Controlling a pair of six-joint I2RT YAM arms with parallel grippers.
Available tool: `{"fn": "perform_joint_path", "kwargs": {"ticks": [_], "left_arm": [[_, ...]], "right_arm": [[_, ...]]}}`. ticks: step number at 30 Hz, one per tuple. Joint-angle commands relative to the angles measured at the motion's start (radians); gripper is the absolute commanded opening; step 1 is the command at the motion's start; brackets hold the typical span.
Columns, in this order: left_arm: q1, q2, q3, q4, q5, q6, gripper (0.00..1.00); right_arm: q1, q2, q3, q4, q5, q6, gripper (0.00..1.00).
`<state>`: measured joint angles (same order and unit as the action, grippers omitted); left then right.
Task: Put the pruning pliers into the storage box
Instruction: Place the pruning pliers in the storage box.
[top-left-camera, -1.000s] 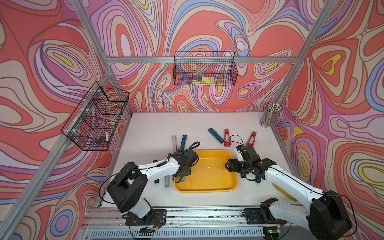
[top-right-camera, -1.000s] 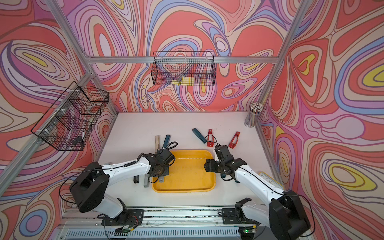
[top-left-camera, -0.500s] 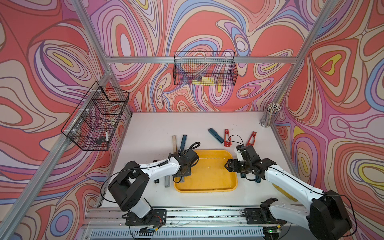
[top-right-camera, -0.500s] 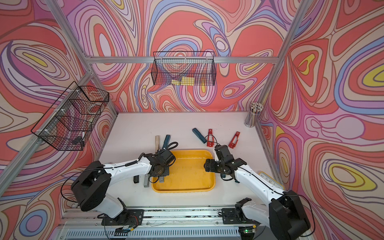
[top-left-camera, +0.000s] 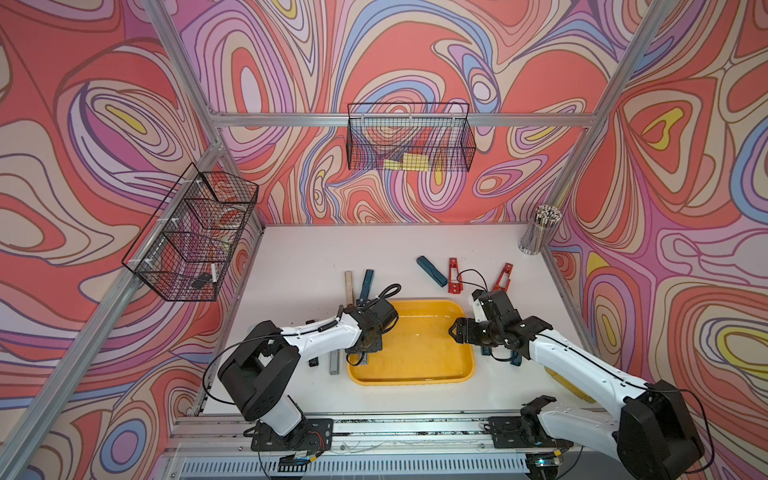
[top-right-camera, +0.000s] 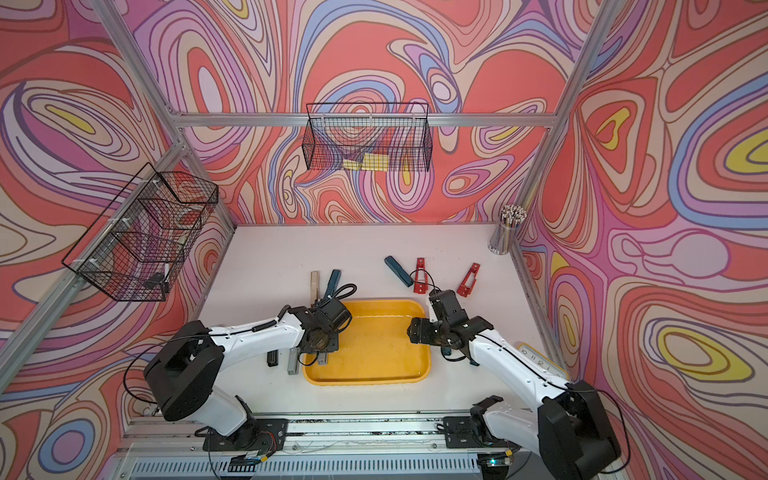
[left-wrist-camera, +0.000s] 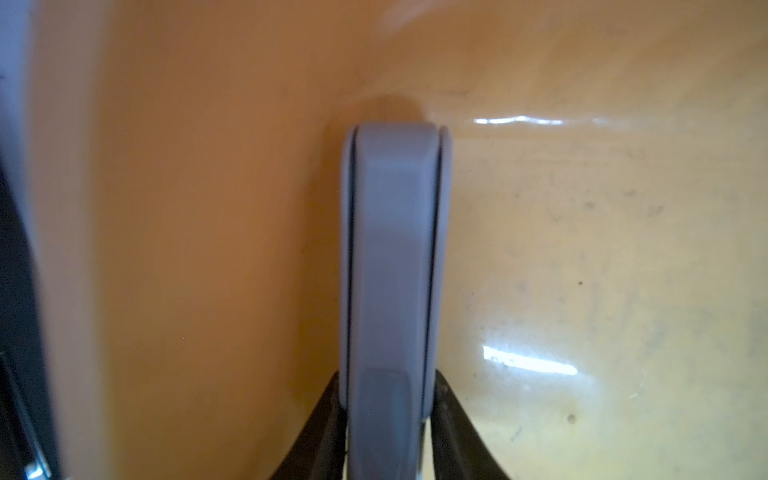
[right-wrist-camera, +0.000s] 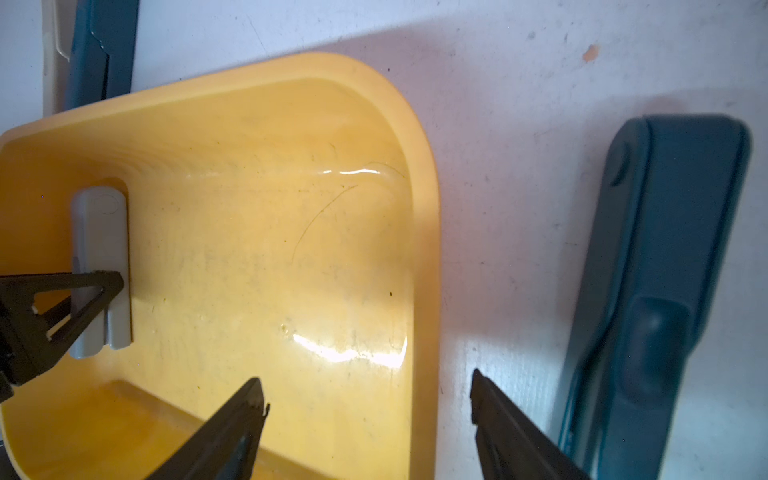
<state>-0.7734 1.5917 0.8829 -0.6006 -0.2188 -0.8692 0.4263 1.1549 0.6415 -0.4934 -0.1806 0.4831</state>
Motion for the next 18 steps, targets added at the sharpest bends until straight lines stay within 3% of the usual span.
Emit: {"fn": "perform_joint_path", "kwargs": {"ticks": [1,14,18], "left_arm": [[-0.007,0.021,0.020,-0.039,-0.023,-0.027,0.38],[-0.021,-0.040,0.118,-0.154,-0.072,-0.030,0.43],[-0.036,-0.054,0.152,-0.172,-0.075,-0.030,0.36]], "right_arm": [[0.005,-0.001,0.004,0.016,-0.002,-0.012,0.82],[0.005,-0.001,0.010,0.016,-0.003,-0.018,0.82],[0.005,0.003,0.010,0.019,-0.006,-0.019,0.83]]}}
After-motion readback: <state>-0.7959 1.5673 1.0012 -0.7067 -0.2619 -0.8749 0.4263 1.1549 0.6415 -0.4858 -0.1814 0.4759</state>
